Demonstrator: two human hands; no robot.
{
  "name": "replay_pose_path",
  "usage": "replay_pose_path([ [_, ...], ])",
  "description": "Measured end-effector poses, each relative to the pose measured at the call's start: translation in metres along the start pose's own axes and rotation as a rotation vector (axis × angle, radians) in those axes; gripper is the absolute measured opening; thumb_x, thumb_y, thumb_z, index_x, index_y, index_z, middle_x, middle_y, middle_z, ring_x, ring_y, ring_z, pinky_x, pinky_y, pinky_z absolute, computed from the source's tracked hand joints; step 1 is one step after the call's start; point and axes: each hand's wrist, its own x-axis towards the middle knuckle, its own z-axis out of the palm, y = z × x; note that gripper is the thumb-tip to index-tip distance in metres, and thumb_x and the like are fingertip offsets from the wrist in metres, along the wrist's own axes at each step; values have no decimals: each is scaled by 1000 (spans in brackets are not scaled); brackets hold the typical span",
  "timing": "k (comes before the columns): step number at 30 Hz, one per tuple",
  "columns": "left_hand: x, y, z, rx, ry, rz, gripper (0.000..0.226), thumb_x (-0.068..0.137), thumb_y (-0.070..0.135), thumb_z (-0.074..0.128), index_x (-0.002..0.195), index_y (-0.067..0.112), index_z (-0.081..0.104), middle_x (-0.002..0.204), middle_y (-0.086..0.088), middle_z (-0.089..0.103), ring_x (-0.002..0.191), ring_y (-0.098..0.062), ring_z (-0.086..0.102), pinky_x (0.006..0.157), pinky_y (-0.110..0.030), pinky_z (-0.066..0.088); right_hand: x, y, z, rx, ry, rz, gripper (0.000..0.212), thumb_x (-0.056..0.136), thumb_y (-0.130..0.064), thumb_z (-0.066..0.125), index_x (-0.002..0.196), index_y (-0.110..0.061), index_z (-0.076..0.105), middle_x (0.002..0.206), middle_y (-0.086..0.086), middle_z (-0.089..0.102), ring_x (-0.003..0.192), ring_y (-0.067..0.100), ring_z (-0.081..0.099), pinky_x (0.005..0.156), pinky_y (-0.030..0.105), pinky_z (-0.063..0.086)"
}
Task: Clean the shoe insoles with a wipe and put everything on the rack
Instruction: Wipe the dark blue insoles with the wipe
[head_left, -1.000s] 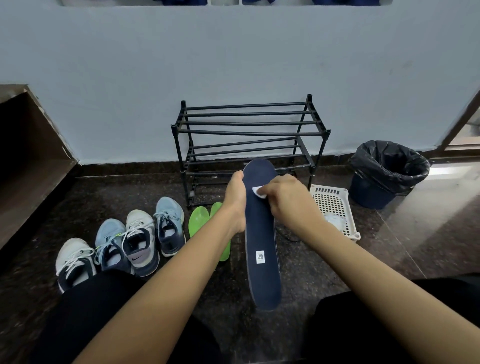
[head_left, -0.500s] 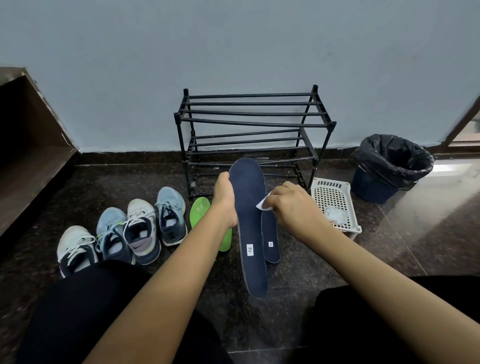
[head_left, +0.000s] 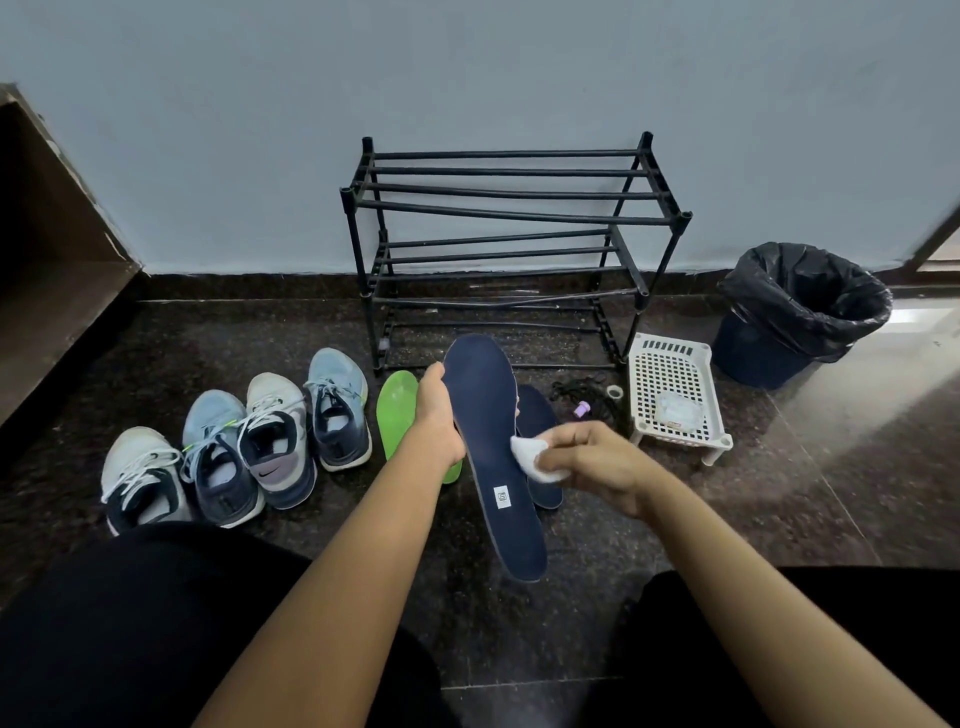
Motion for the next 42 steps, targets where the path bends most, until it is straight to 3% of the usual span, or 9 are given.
replay_pose_path([
  [5, 18, -19, -7, 120, 34, -48, 41, 101, 47, 40, 97, 16, 67, 92, -5, 70, 81, -23, 64, 70, -32, 49, 16, 30, 23, 71, 43, 7, 12, 86, 1, 58, 90, -3, 69, 74, 2, 68, 66, 8, 63, 58, 21, 51],
  [9, 34, -33, -20, 174, 95, -100, 51, 102, 51, 33, 111, 12, 65, 100, -7, 71, 89, -25, 65, 77, -33, 51, 32, 54, 29, 23, 209, -48, 12, 86, 3, 58, 90, 5, 69, 68, 4, 66, 54, 6, 58, 50, 18, 43],
  [13, 49, -50, -47, 336, 203, -179, 57, 104, 51, 27, 135, 11, 53, 130, -10, 62, 119, -31, 58, 100, -41, 44, 56, 81, 28, -14, 339, -34, 12, 83, -5, 62, 82, -9, 74, 77, 6, 72, 69, 16, 64, 62, 28, 47],
  [22, 84, -80, -92, 378, 424, -215, 38, 104, 23, 37, 136, 9, 52, 132, -12, 60, 114, -26, 59, 87, -36, 48, 113, 118, 15, -187, 438, 97, 17, 85, -5, 60, 89, -13, 73, 78, -4, 68, 72, 6, 61, 59, 11, 43],
  [25, 103, -94, -101, 392, 495, -197, 33, 102, 19, 41, 129, 7, 54, 116, -13, 62, 100, -27, 60, 81, -37, 49, 140, 129, 10, -244, 427, 148, 15, 85, -6, 60, 93, -10, 72, 86, 1, 69, 83, 13, 62, 69, 21, 46],
  [27, 115, -105, -104, 414, 573, -162, 19, 100, 18, 44, 112, 7, 55, 89, -9, 58, 78, -25, 56, 71, -36, 46, 158, 134, 7, -293, 419, 182, 15, 86, -9, 59, 94, -12, 71, 88, 3, 68, 83, 15, 61, 69, 23, 46],
  [29, 125, -113, -103, 427, 640, -150, 10, 99, 15, 45, 101, 6, 50, 81, -7, 51, 64, -21, 49, 69, -35, 45, 175, 139, 5, -313, 420, 200, 15, 86, -10, 58, 93, -13, 71, 87, 3, 68, 81, 16, 61, 64, 24, 46],
  [35, 159, -126, -102, 643, 751, -62, 27, 89, 8, 51, 113, -1, 58, 116, -21, 64, 105, -39, 62, 88, -44, 53, 218, 155, 2, -275, 457, 232, 13, 85, -7, 59, 89, -11, 71, 94, 6, 69, 90, 19, 63, 80, 31, 52],
  [42, 185, -112, -105, 785, 777, 71, 32, 92, 3, 56, 122, -3, 50, 126, -23, 55, 110, -38, 58, 88, -40, 49, 253, 156, -5, -326, 454, 235, 11, 87, -10, 59, 93, -9, 69, 97, 8, 67, 82, 15, 56, 69, 23, 41],
])
